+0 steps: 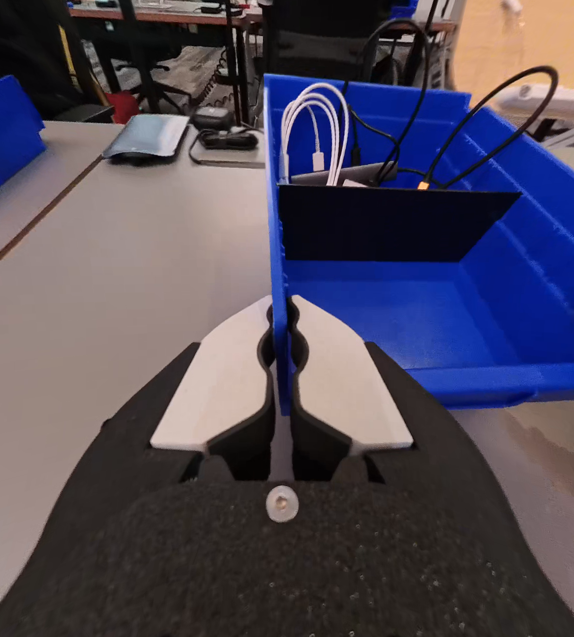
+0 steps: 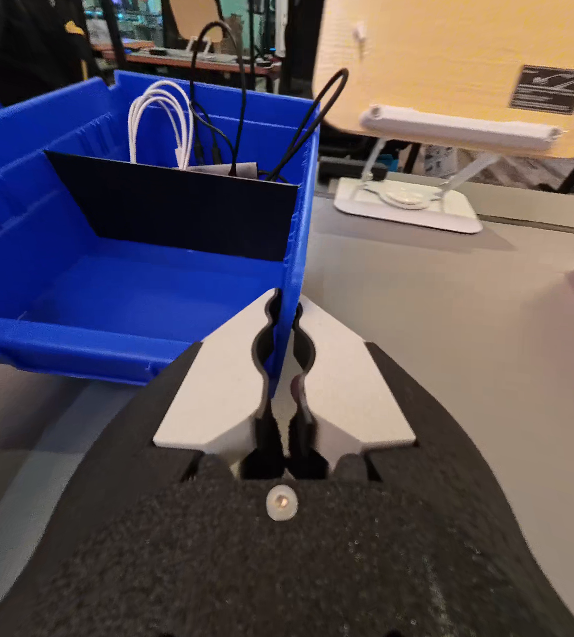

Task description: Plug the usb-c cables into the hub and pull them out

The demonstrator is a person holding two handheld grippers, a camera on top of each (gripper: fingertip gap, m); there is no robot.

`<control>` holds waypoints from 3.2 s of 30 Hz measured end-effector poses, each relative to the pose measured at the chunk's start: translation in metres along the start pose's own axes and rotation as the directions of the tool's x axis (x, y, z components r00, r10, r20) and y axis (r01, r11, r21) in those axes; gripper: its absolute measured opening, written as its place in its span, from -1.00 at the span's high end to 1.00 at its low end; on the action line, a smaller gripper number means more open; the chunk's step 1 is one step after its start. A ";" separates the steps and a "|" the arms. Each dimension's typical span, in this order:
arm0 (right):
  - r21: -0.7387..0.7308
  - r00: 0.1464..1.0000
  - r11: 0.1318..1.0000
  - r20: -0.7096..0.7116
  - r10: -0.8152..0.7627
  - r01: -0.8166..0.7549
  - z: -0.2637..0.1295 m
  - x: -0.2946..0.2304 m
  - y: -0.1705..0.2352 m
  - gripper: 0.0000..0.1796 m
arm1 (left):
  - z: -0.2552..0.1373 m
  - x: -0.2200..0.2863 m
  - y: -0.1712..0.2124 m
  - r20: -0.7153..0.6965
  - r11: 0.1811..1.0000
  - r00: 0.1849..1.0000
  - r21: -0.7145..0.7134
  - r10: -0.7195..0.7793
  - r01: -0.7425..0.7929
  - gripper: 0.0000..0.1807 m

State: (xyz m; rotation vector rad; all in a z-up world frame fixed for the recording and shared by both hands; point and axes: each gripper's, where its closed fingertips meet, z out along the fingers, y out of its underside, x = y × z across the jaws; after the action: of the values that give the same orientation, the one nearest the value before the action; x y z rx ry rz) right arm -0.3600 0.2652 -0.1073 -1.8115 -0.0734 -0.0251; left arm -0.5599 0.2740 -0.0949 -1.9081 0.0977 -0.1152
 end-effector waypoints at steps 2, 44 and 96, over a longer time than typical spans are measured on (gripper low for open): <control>-0.030 1.000 1.000 0.027 -0.004 0.005 0.009 -0.019 0.004 0.97 | 0.004 -0.018 0.008 -0.008 0.999 1.000 -0.033 -0.011 0.011 0.98; -0.073 0.976 0.984 -0.161 0.149 -0.163 -0.108 0.430 0.081 0.58 | -0.039 0.103 0.065 -0.234 0.994 0.972 -0.106 0.014 -0.040 0.71; -0.203 0.780 0.903 0.455 0.430 -0.379 -0.107 0.269 0.069 0.57 | 0.202 0.086 0.018 -0.706 -0.238 -0.346 0.251 0.618 -0.938 0.71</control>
State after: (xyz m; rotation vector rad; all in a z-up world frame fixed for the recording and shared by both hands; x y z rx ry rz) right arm -0.0849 0.1546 -0.1333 -1.8618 -0.0393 0.7609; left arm -0.4489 0.4465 -0.1761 -1.4947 2.4348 0.4201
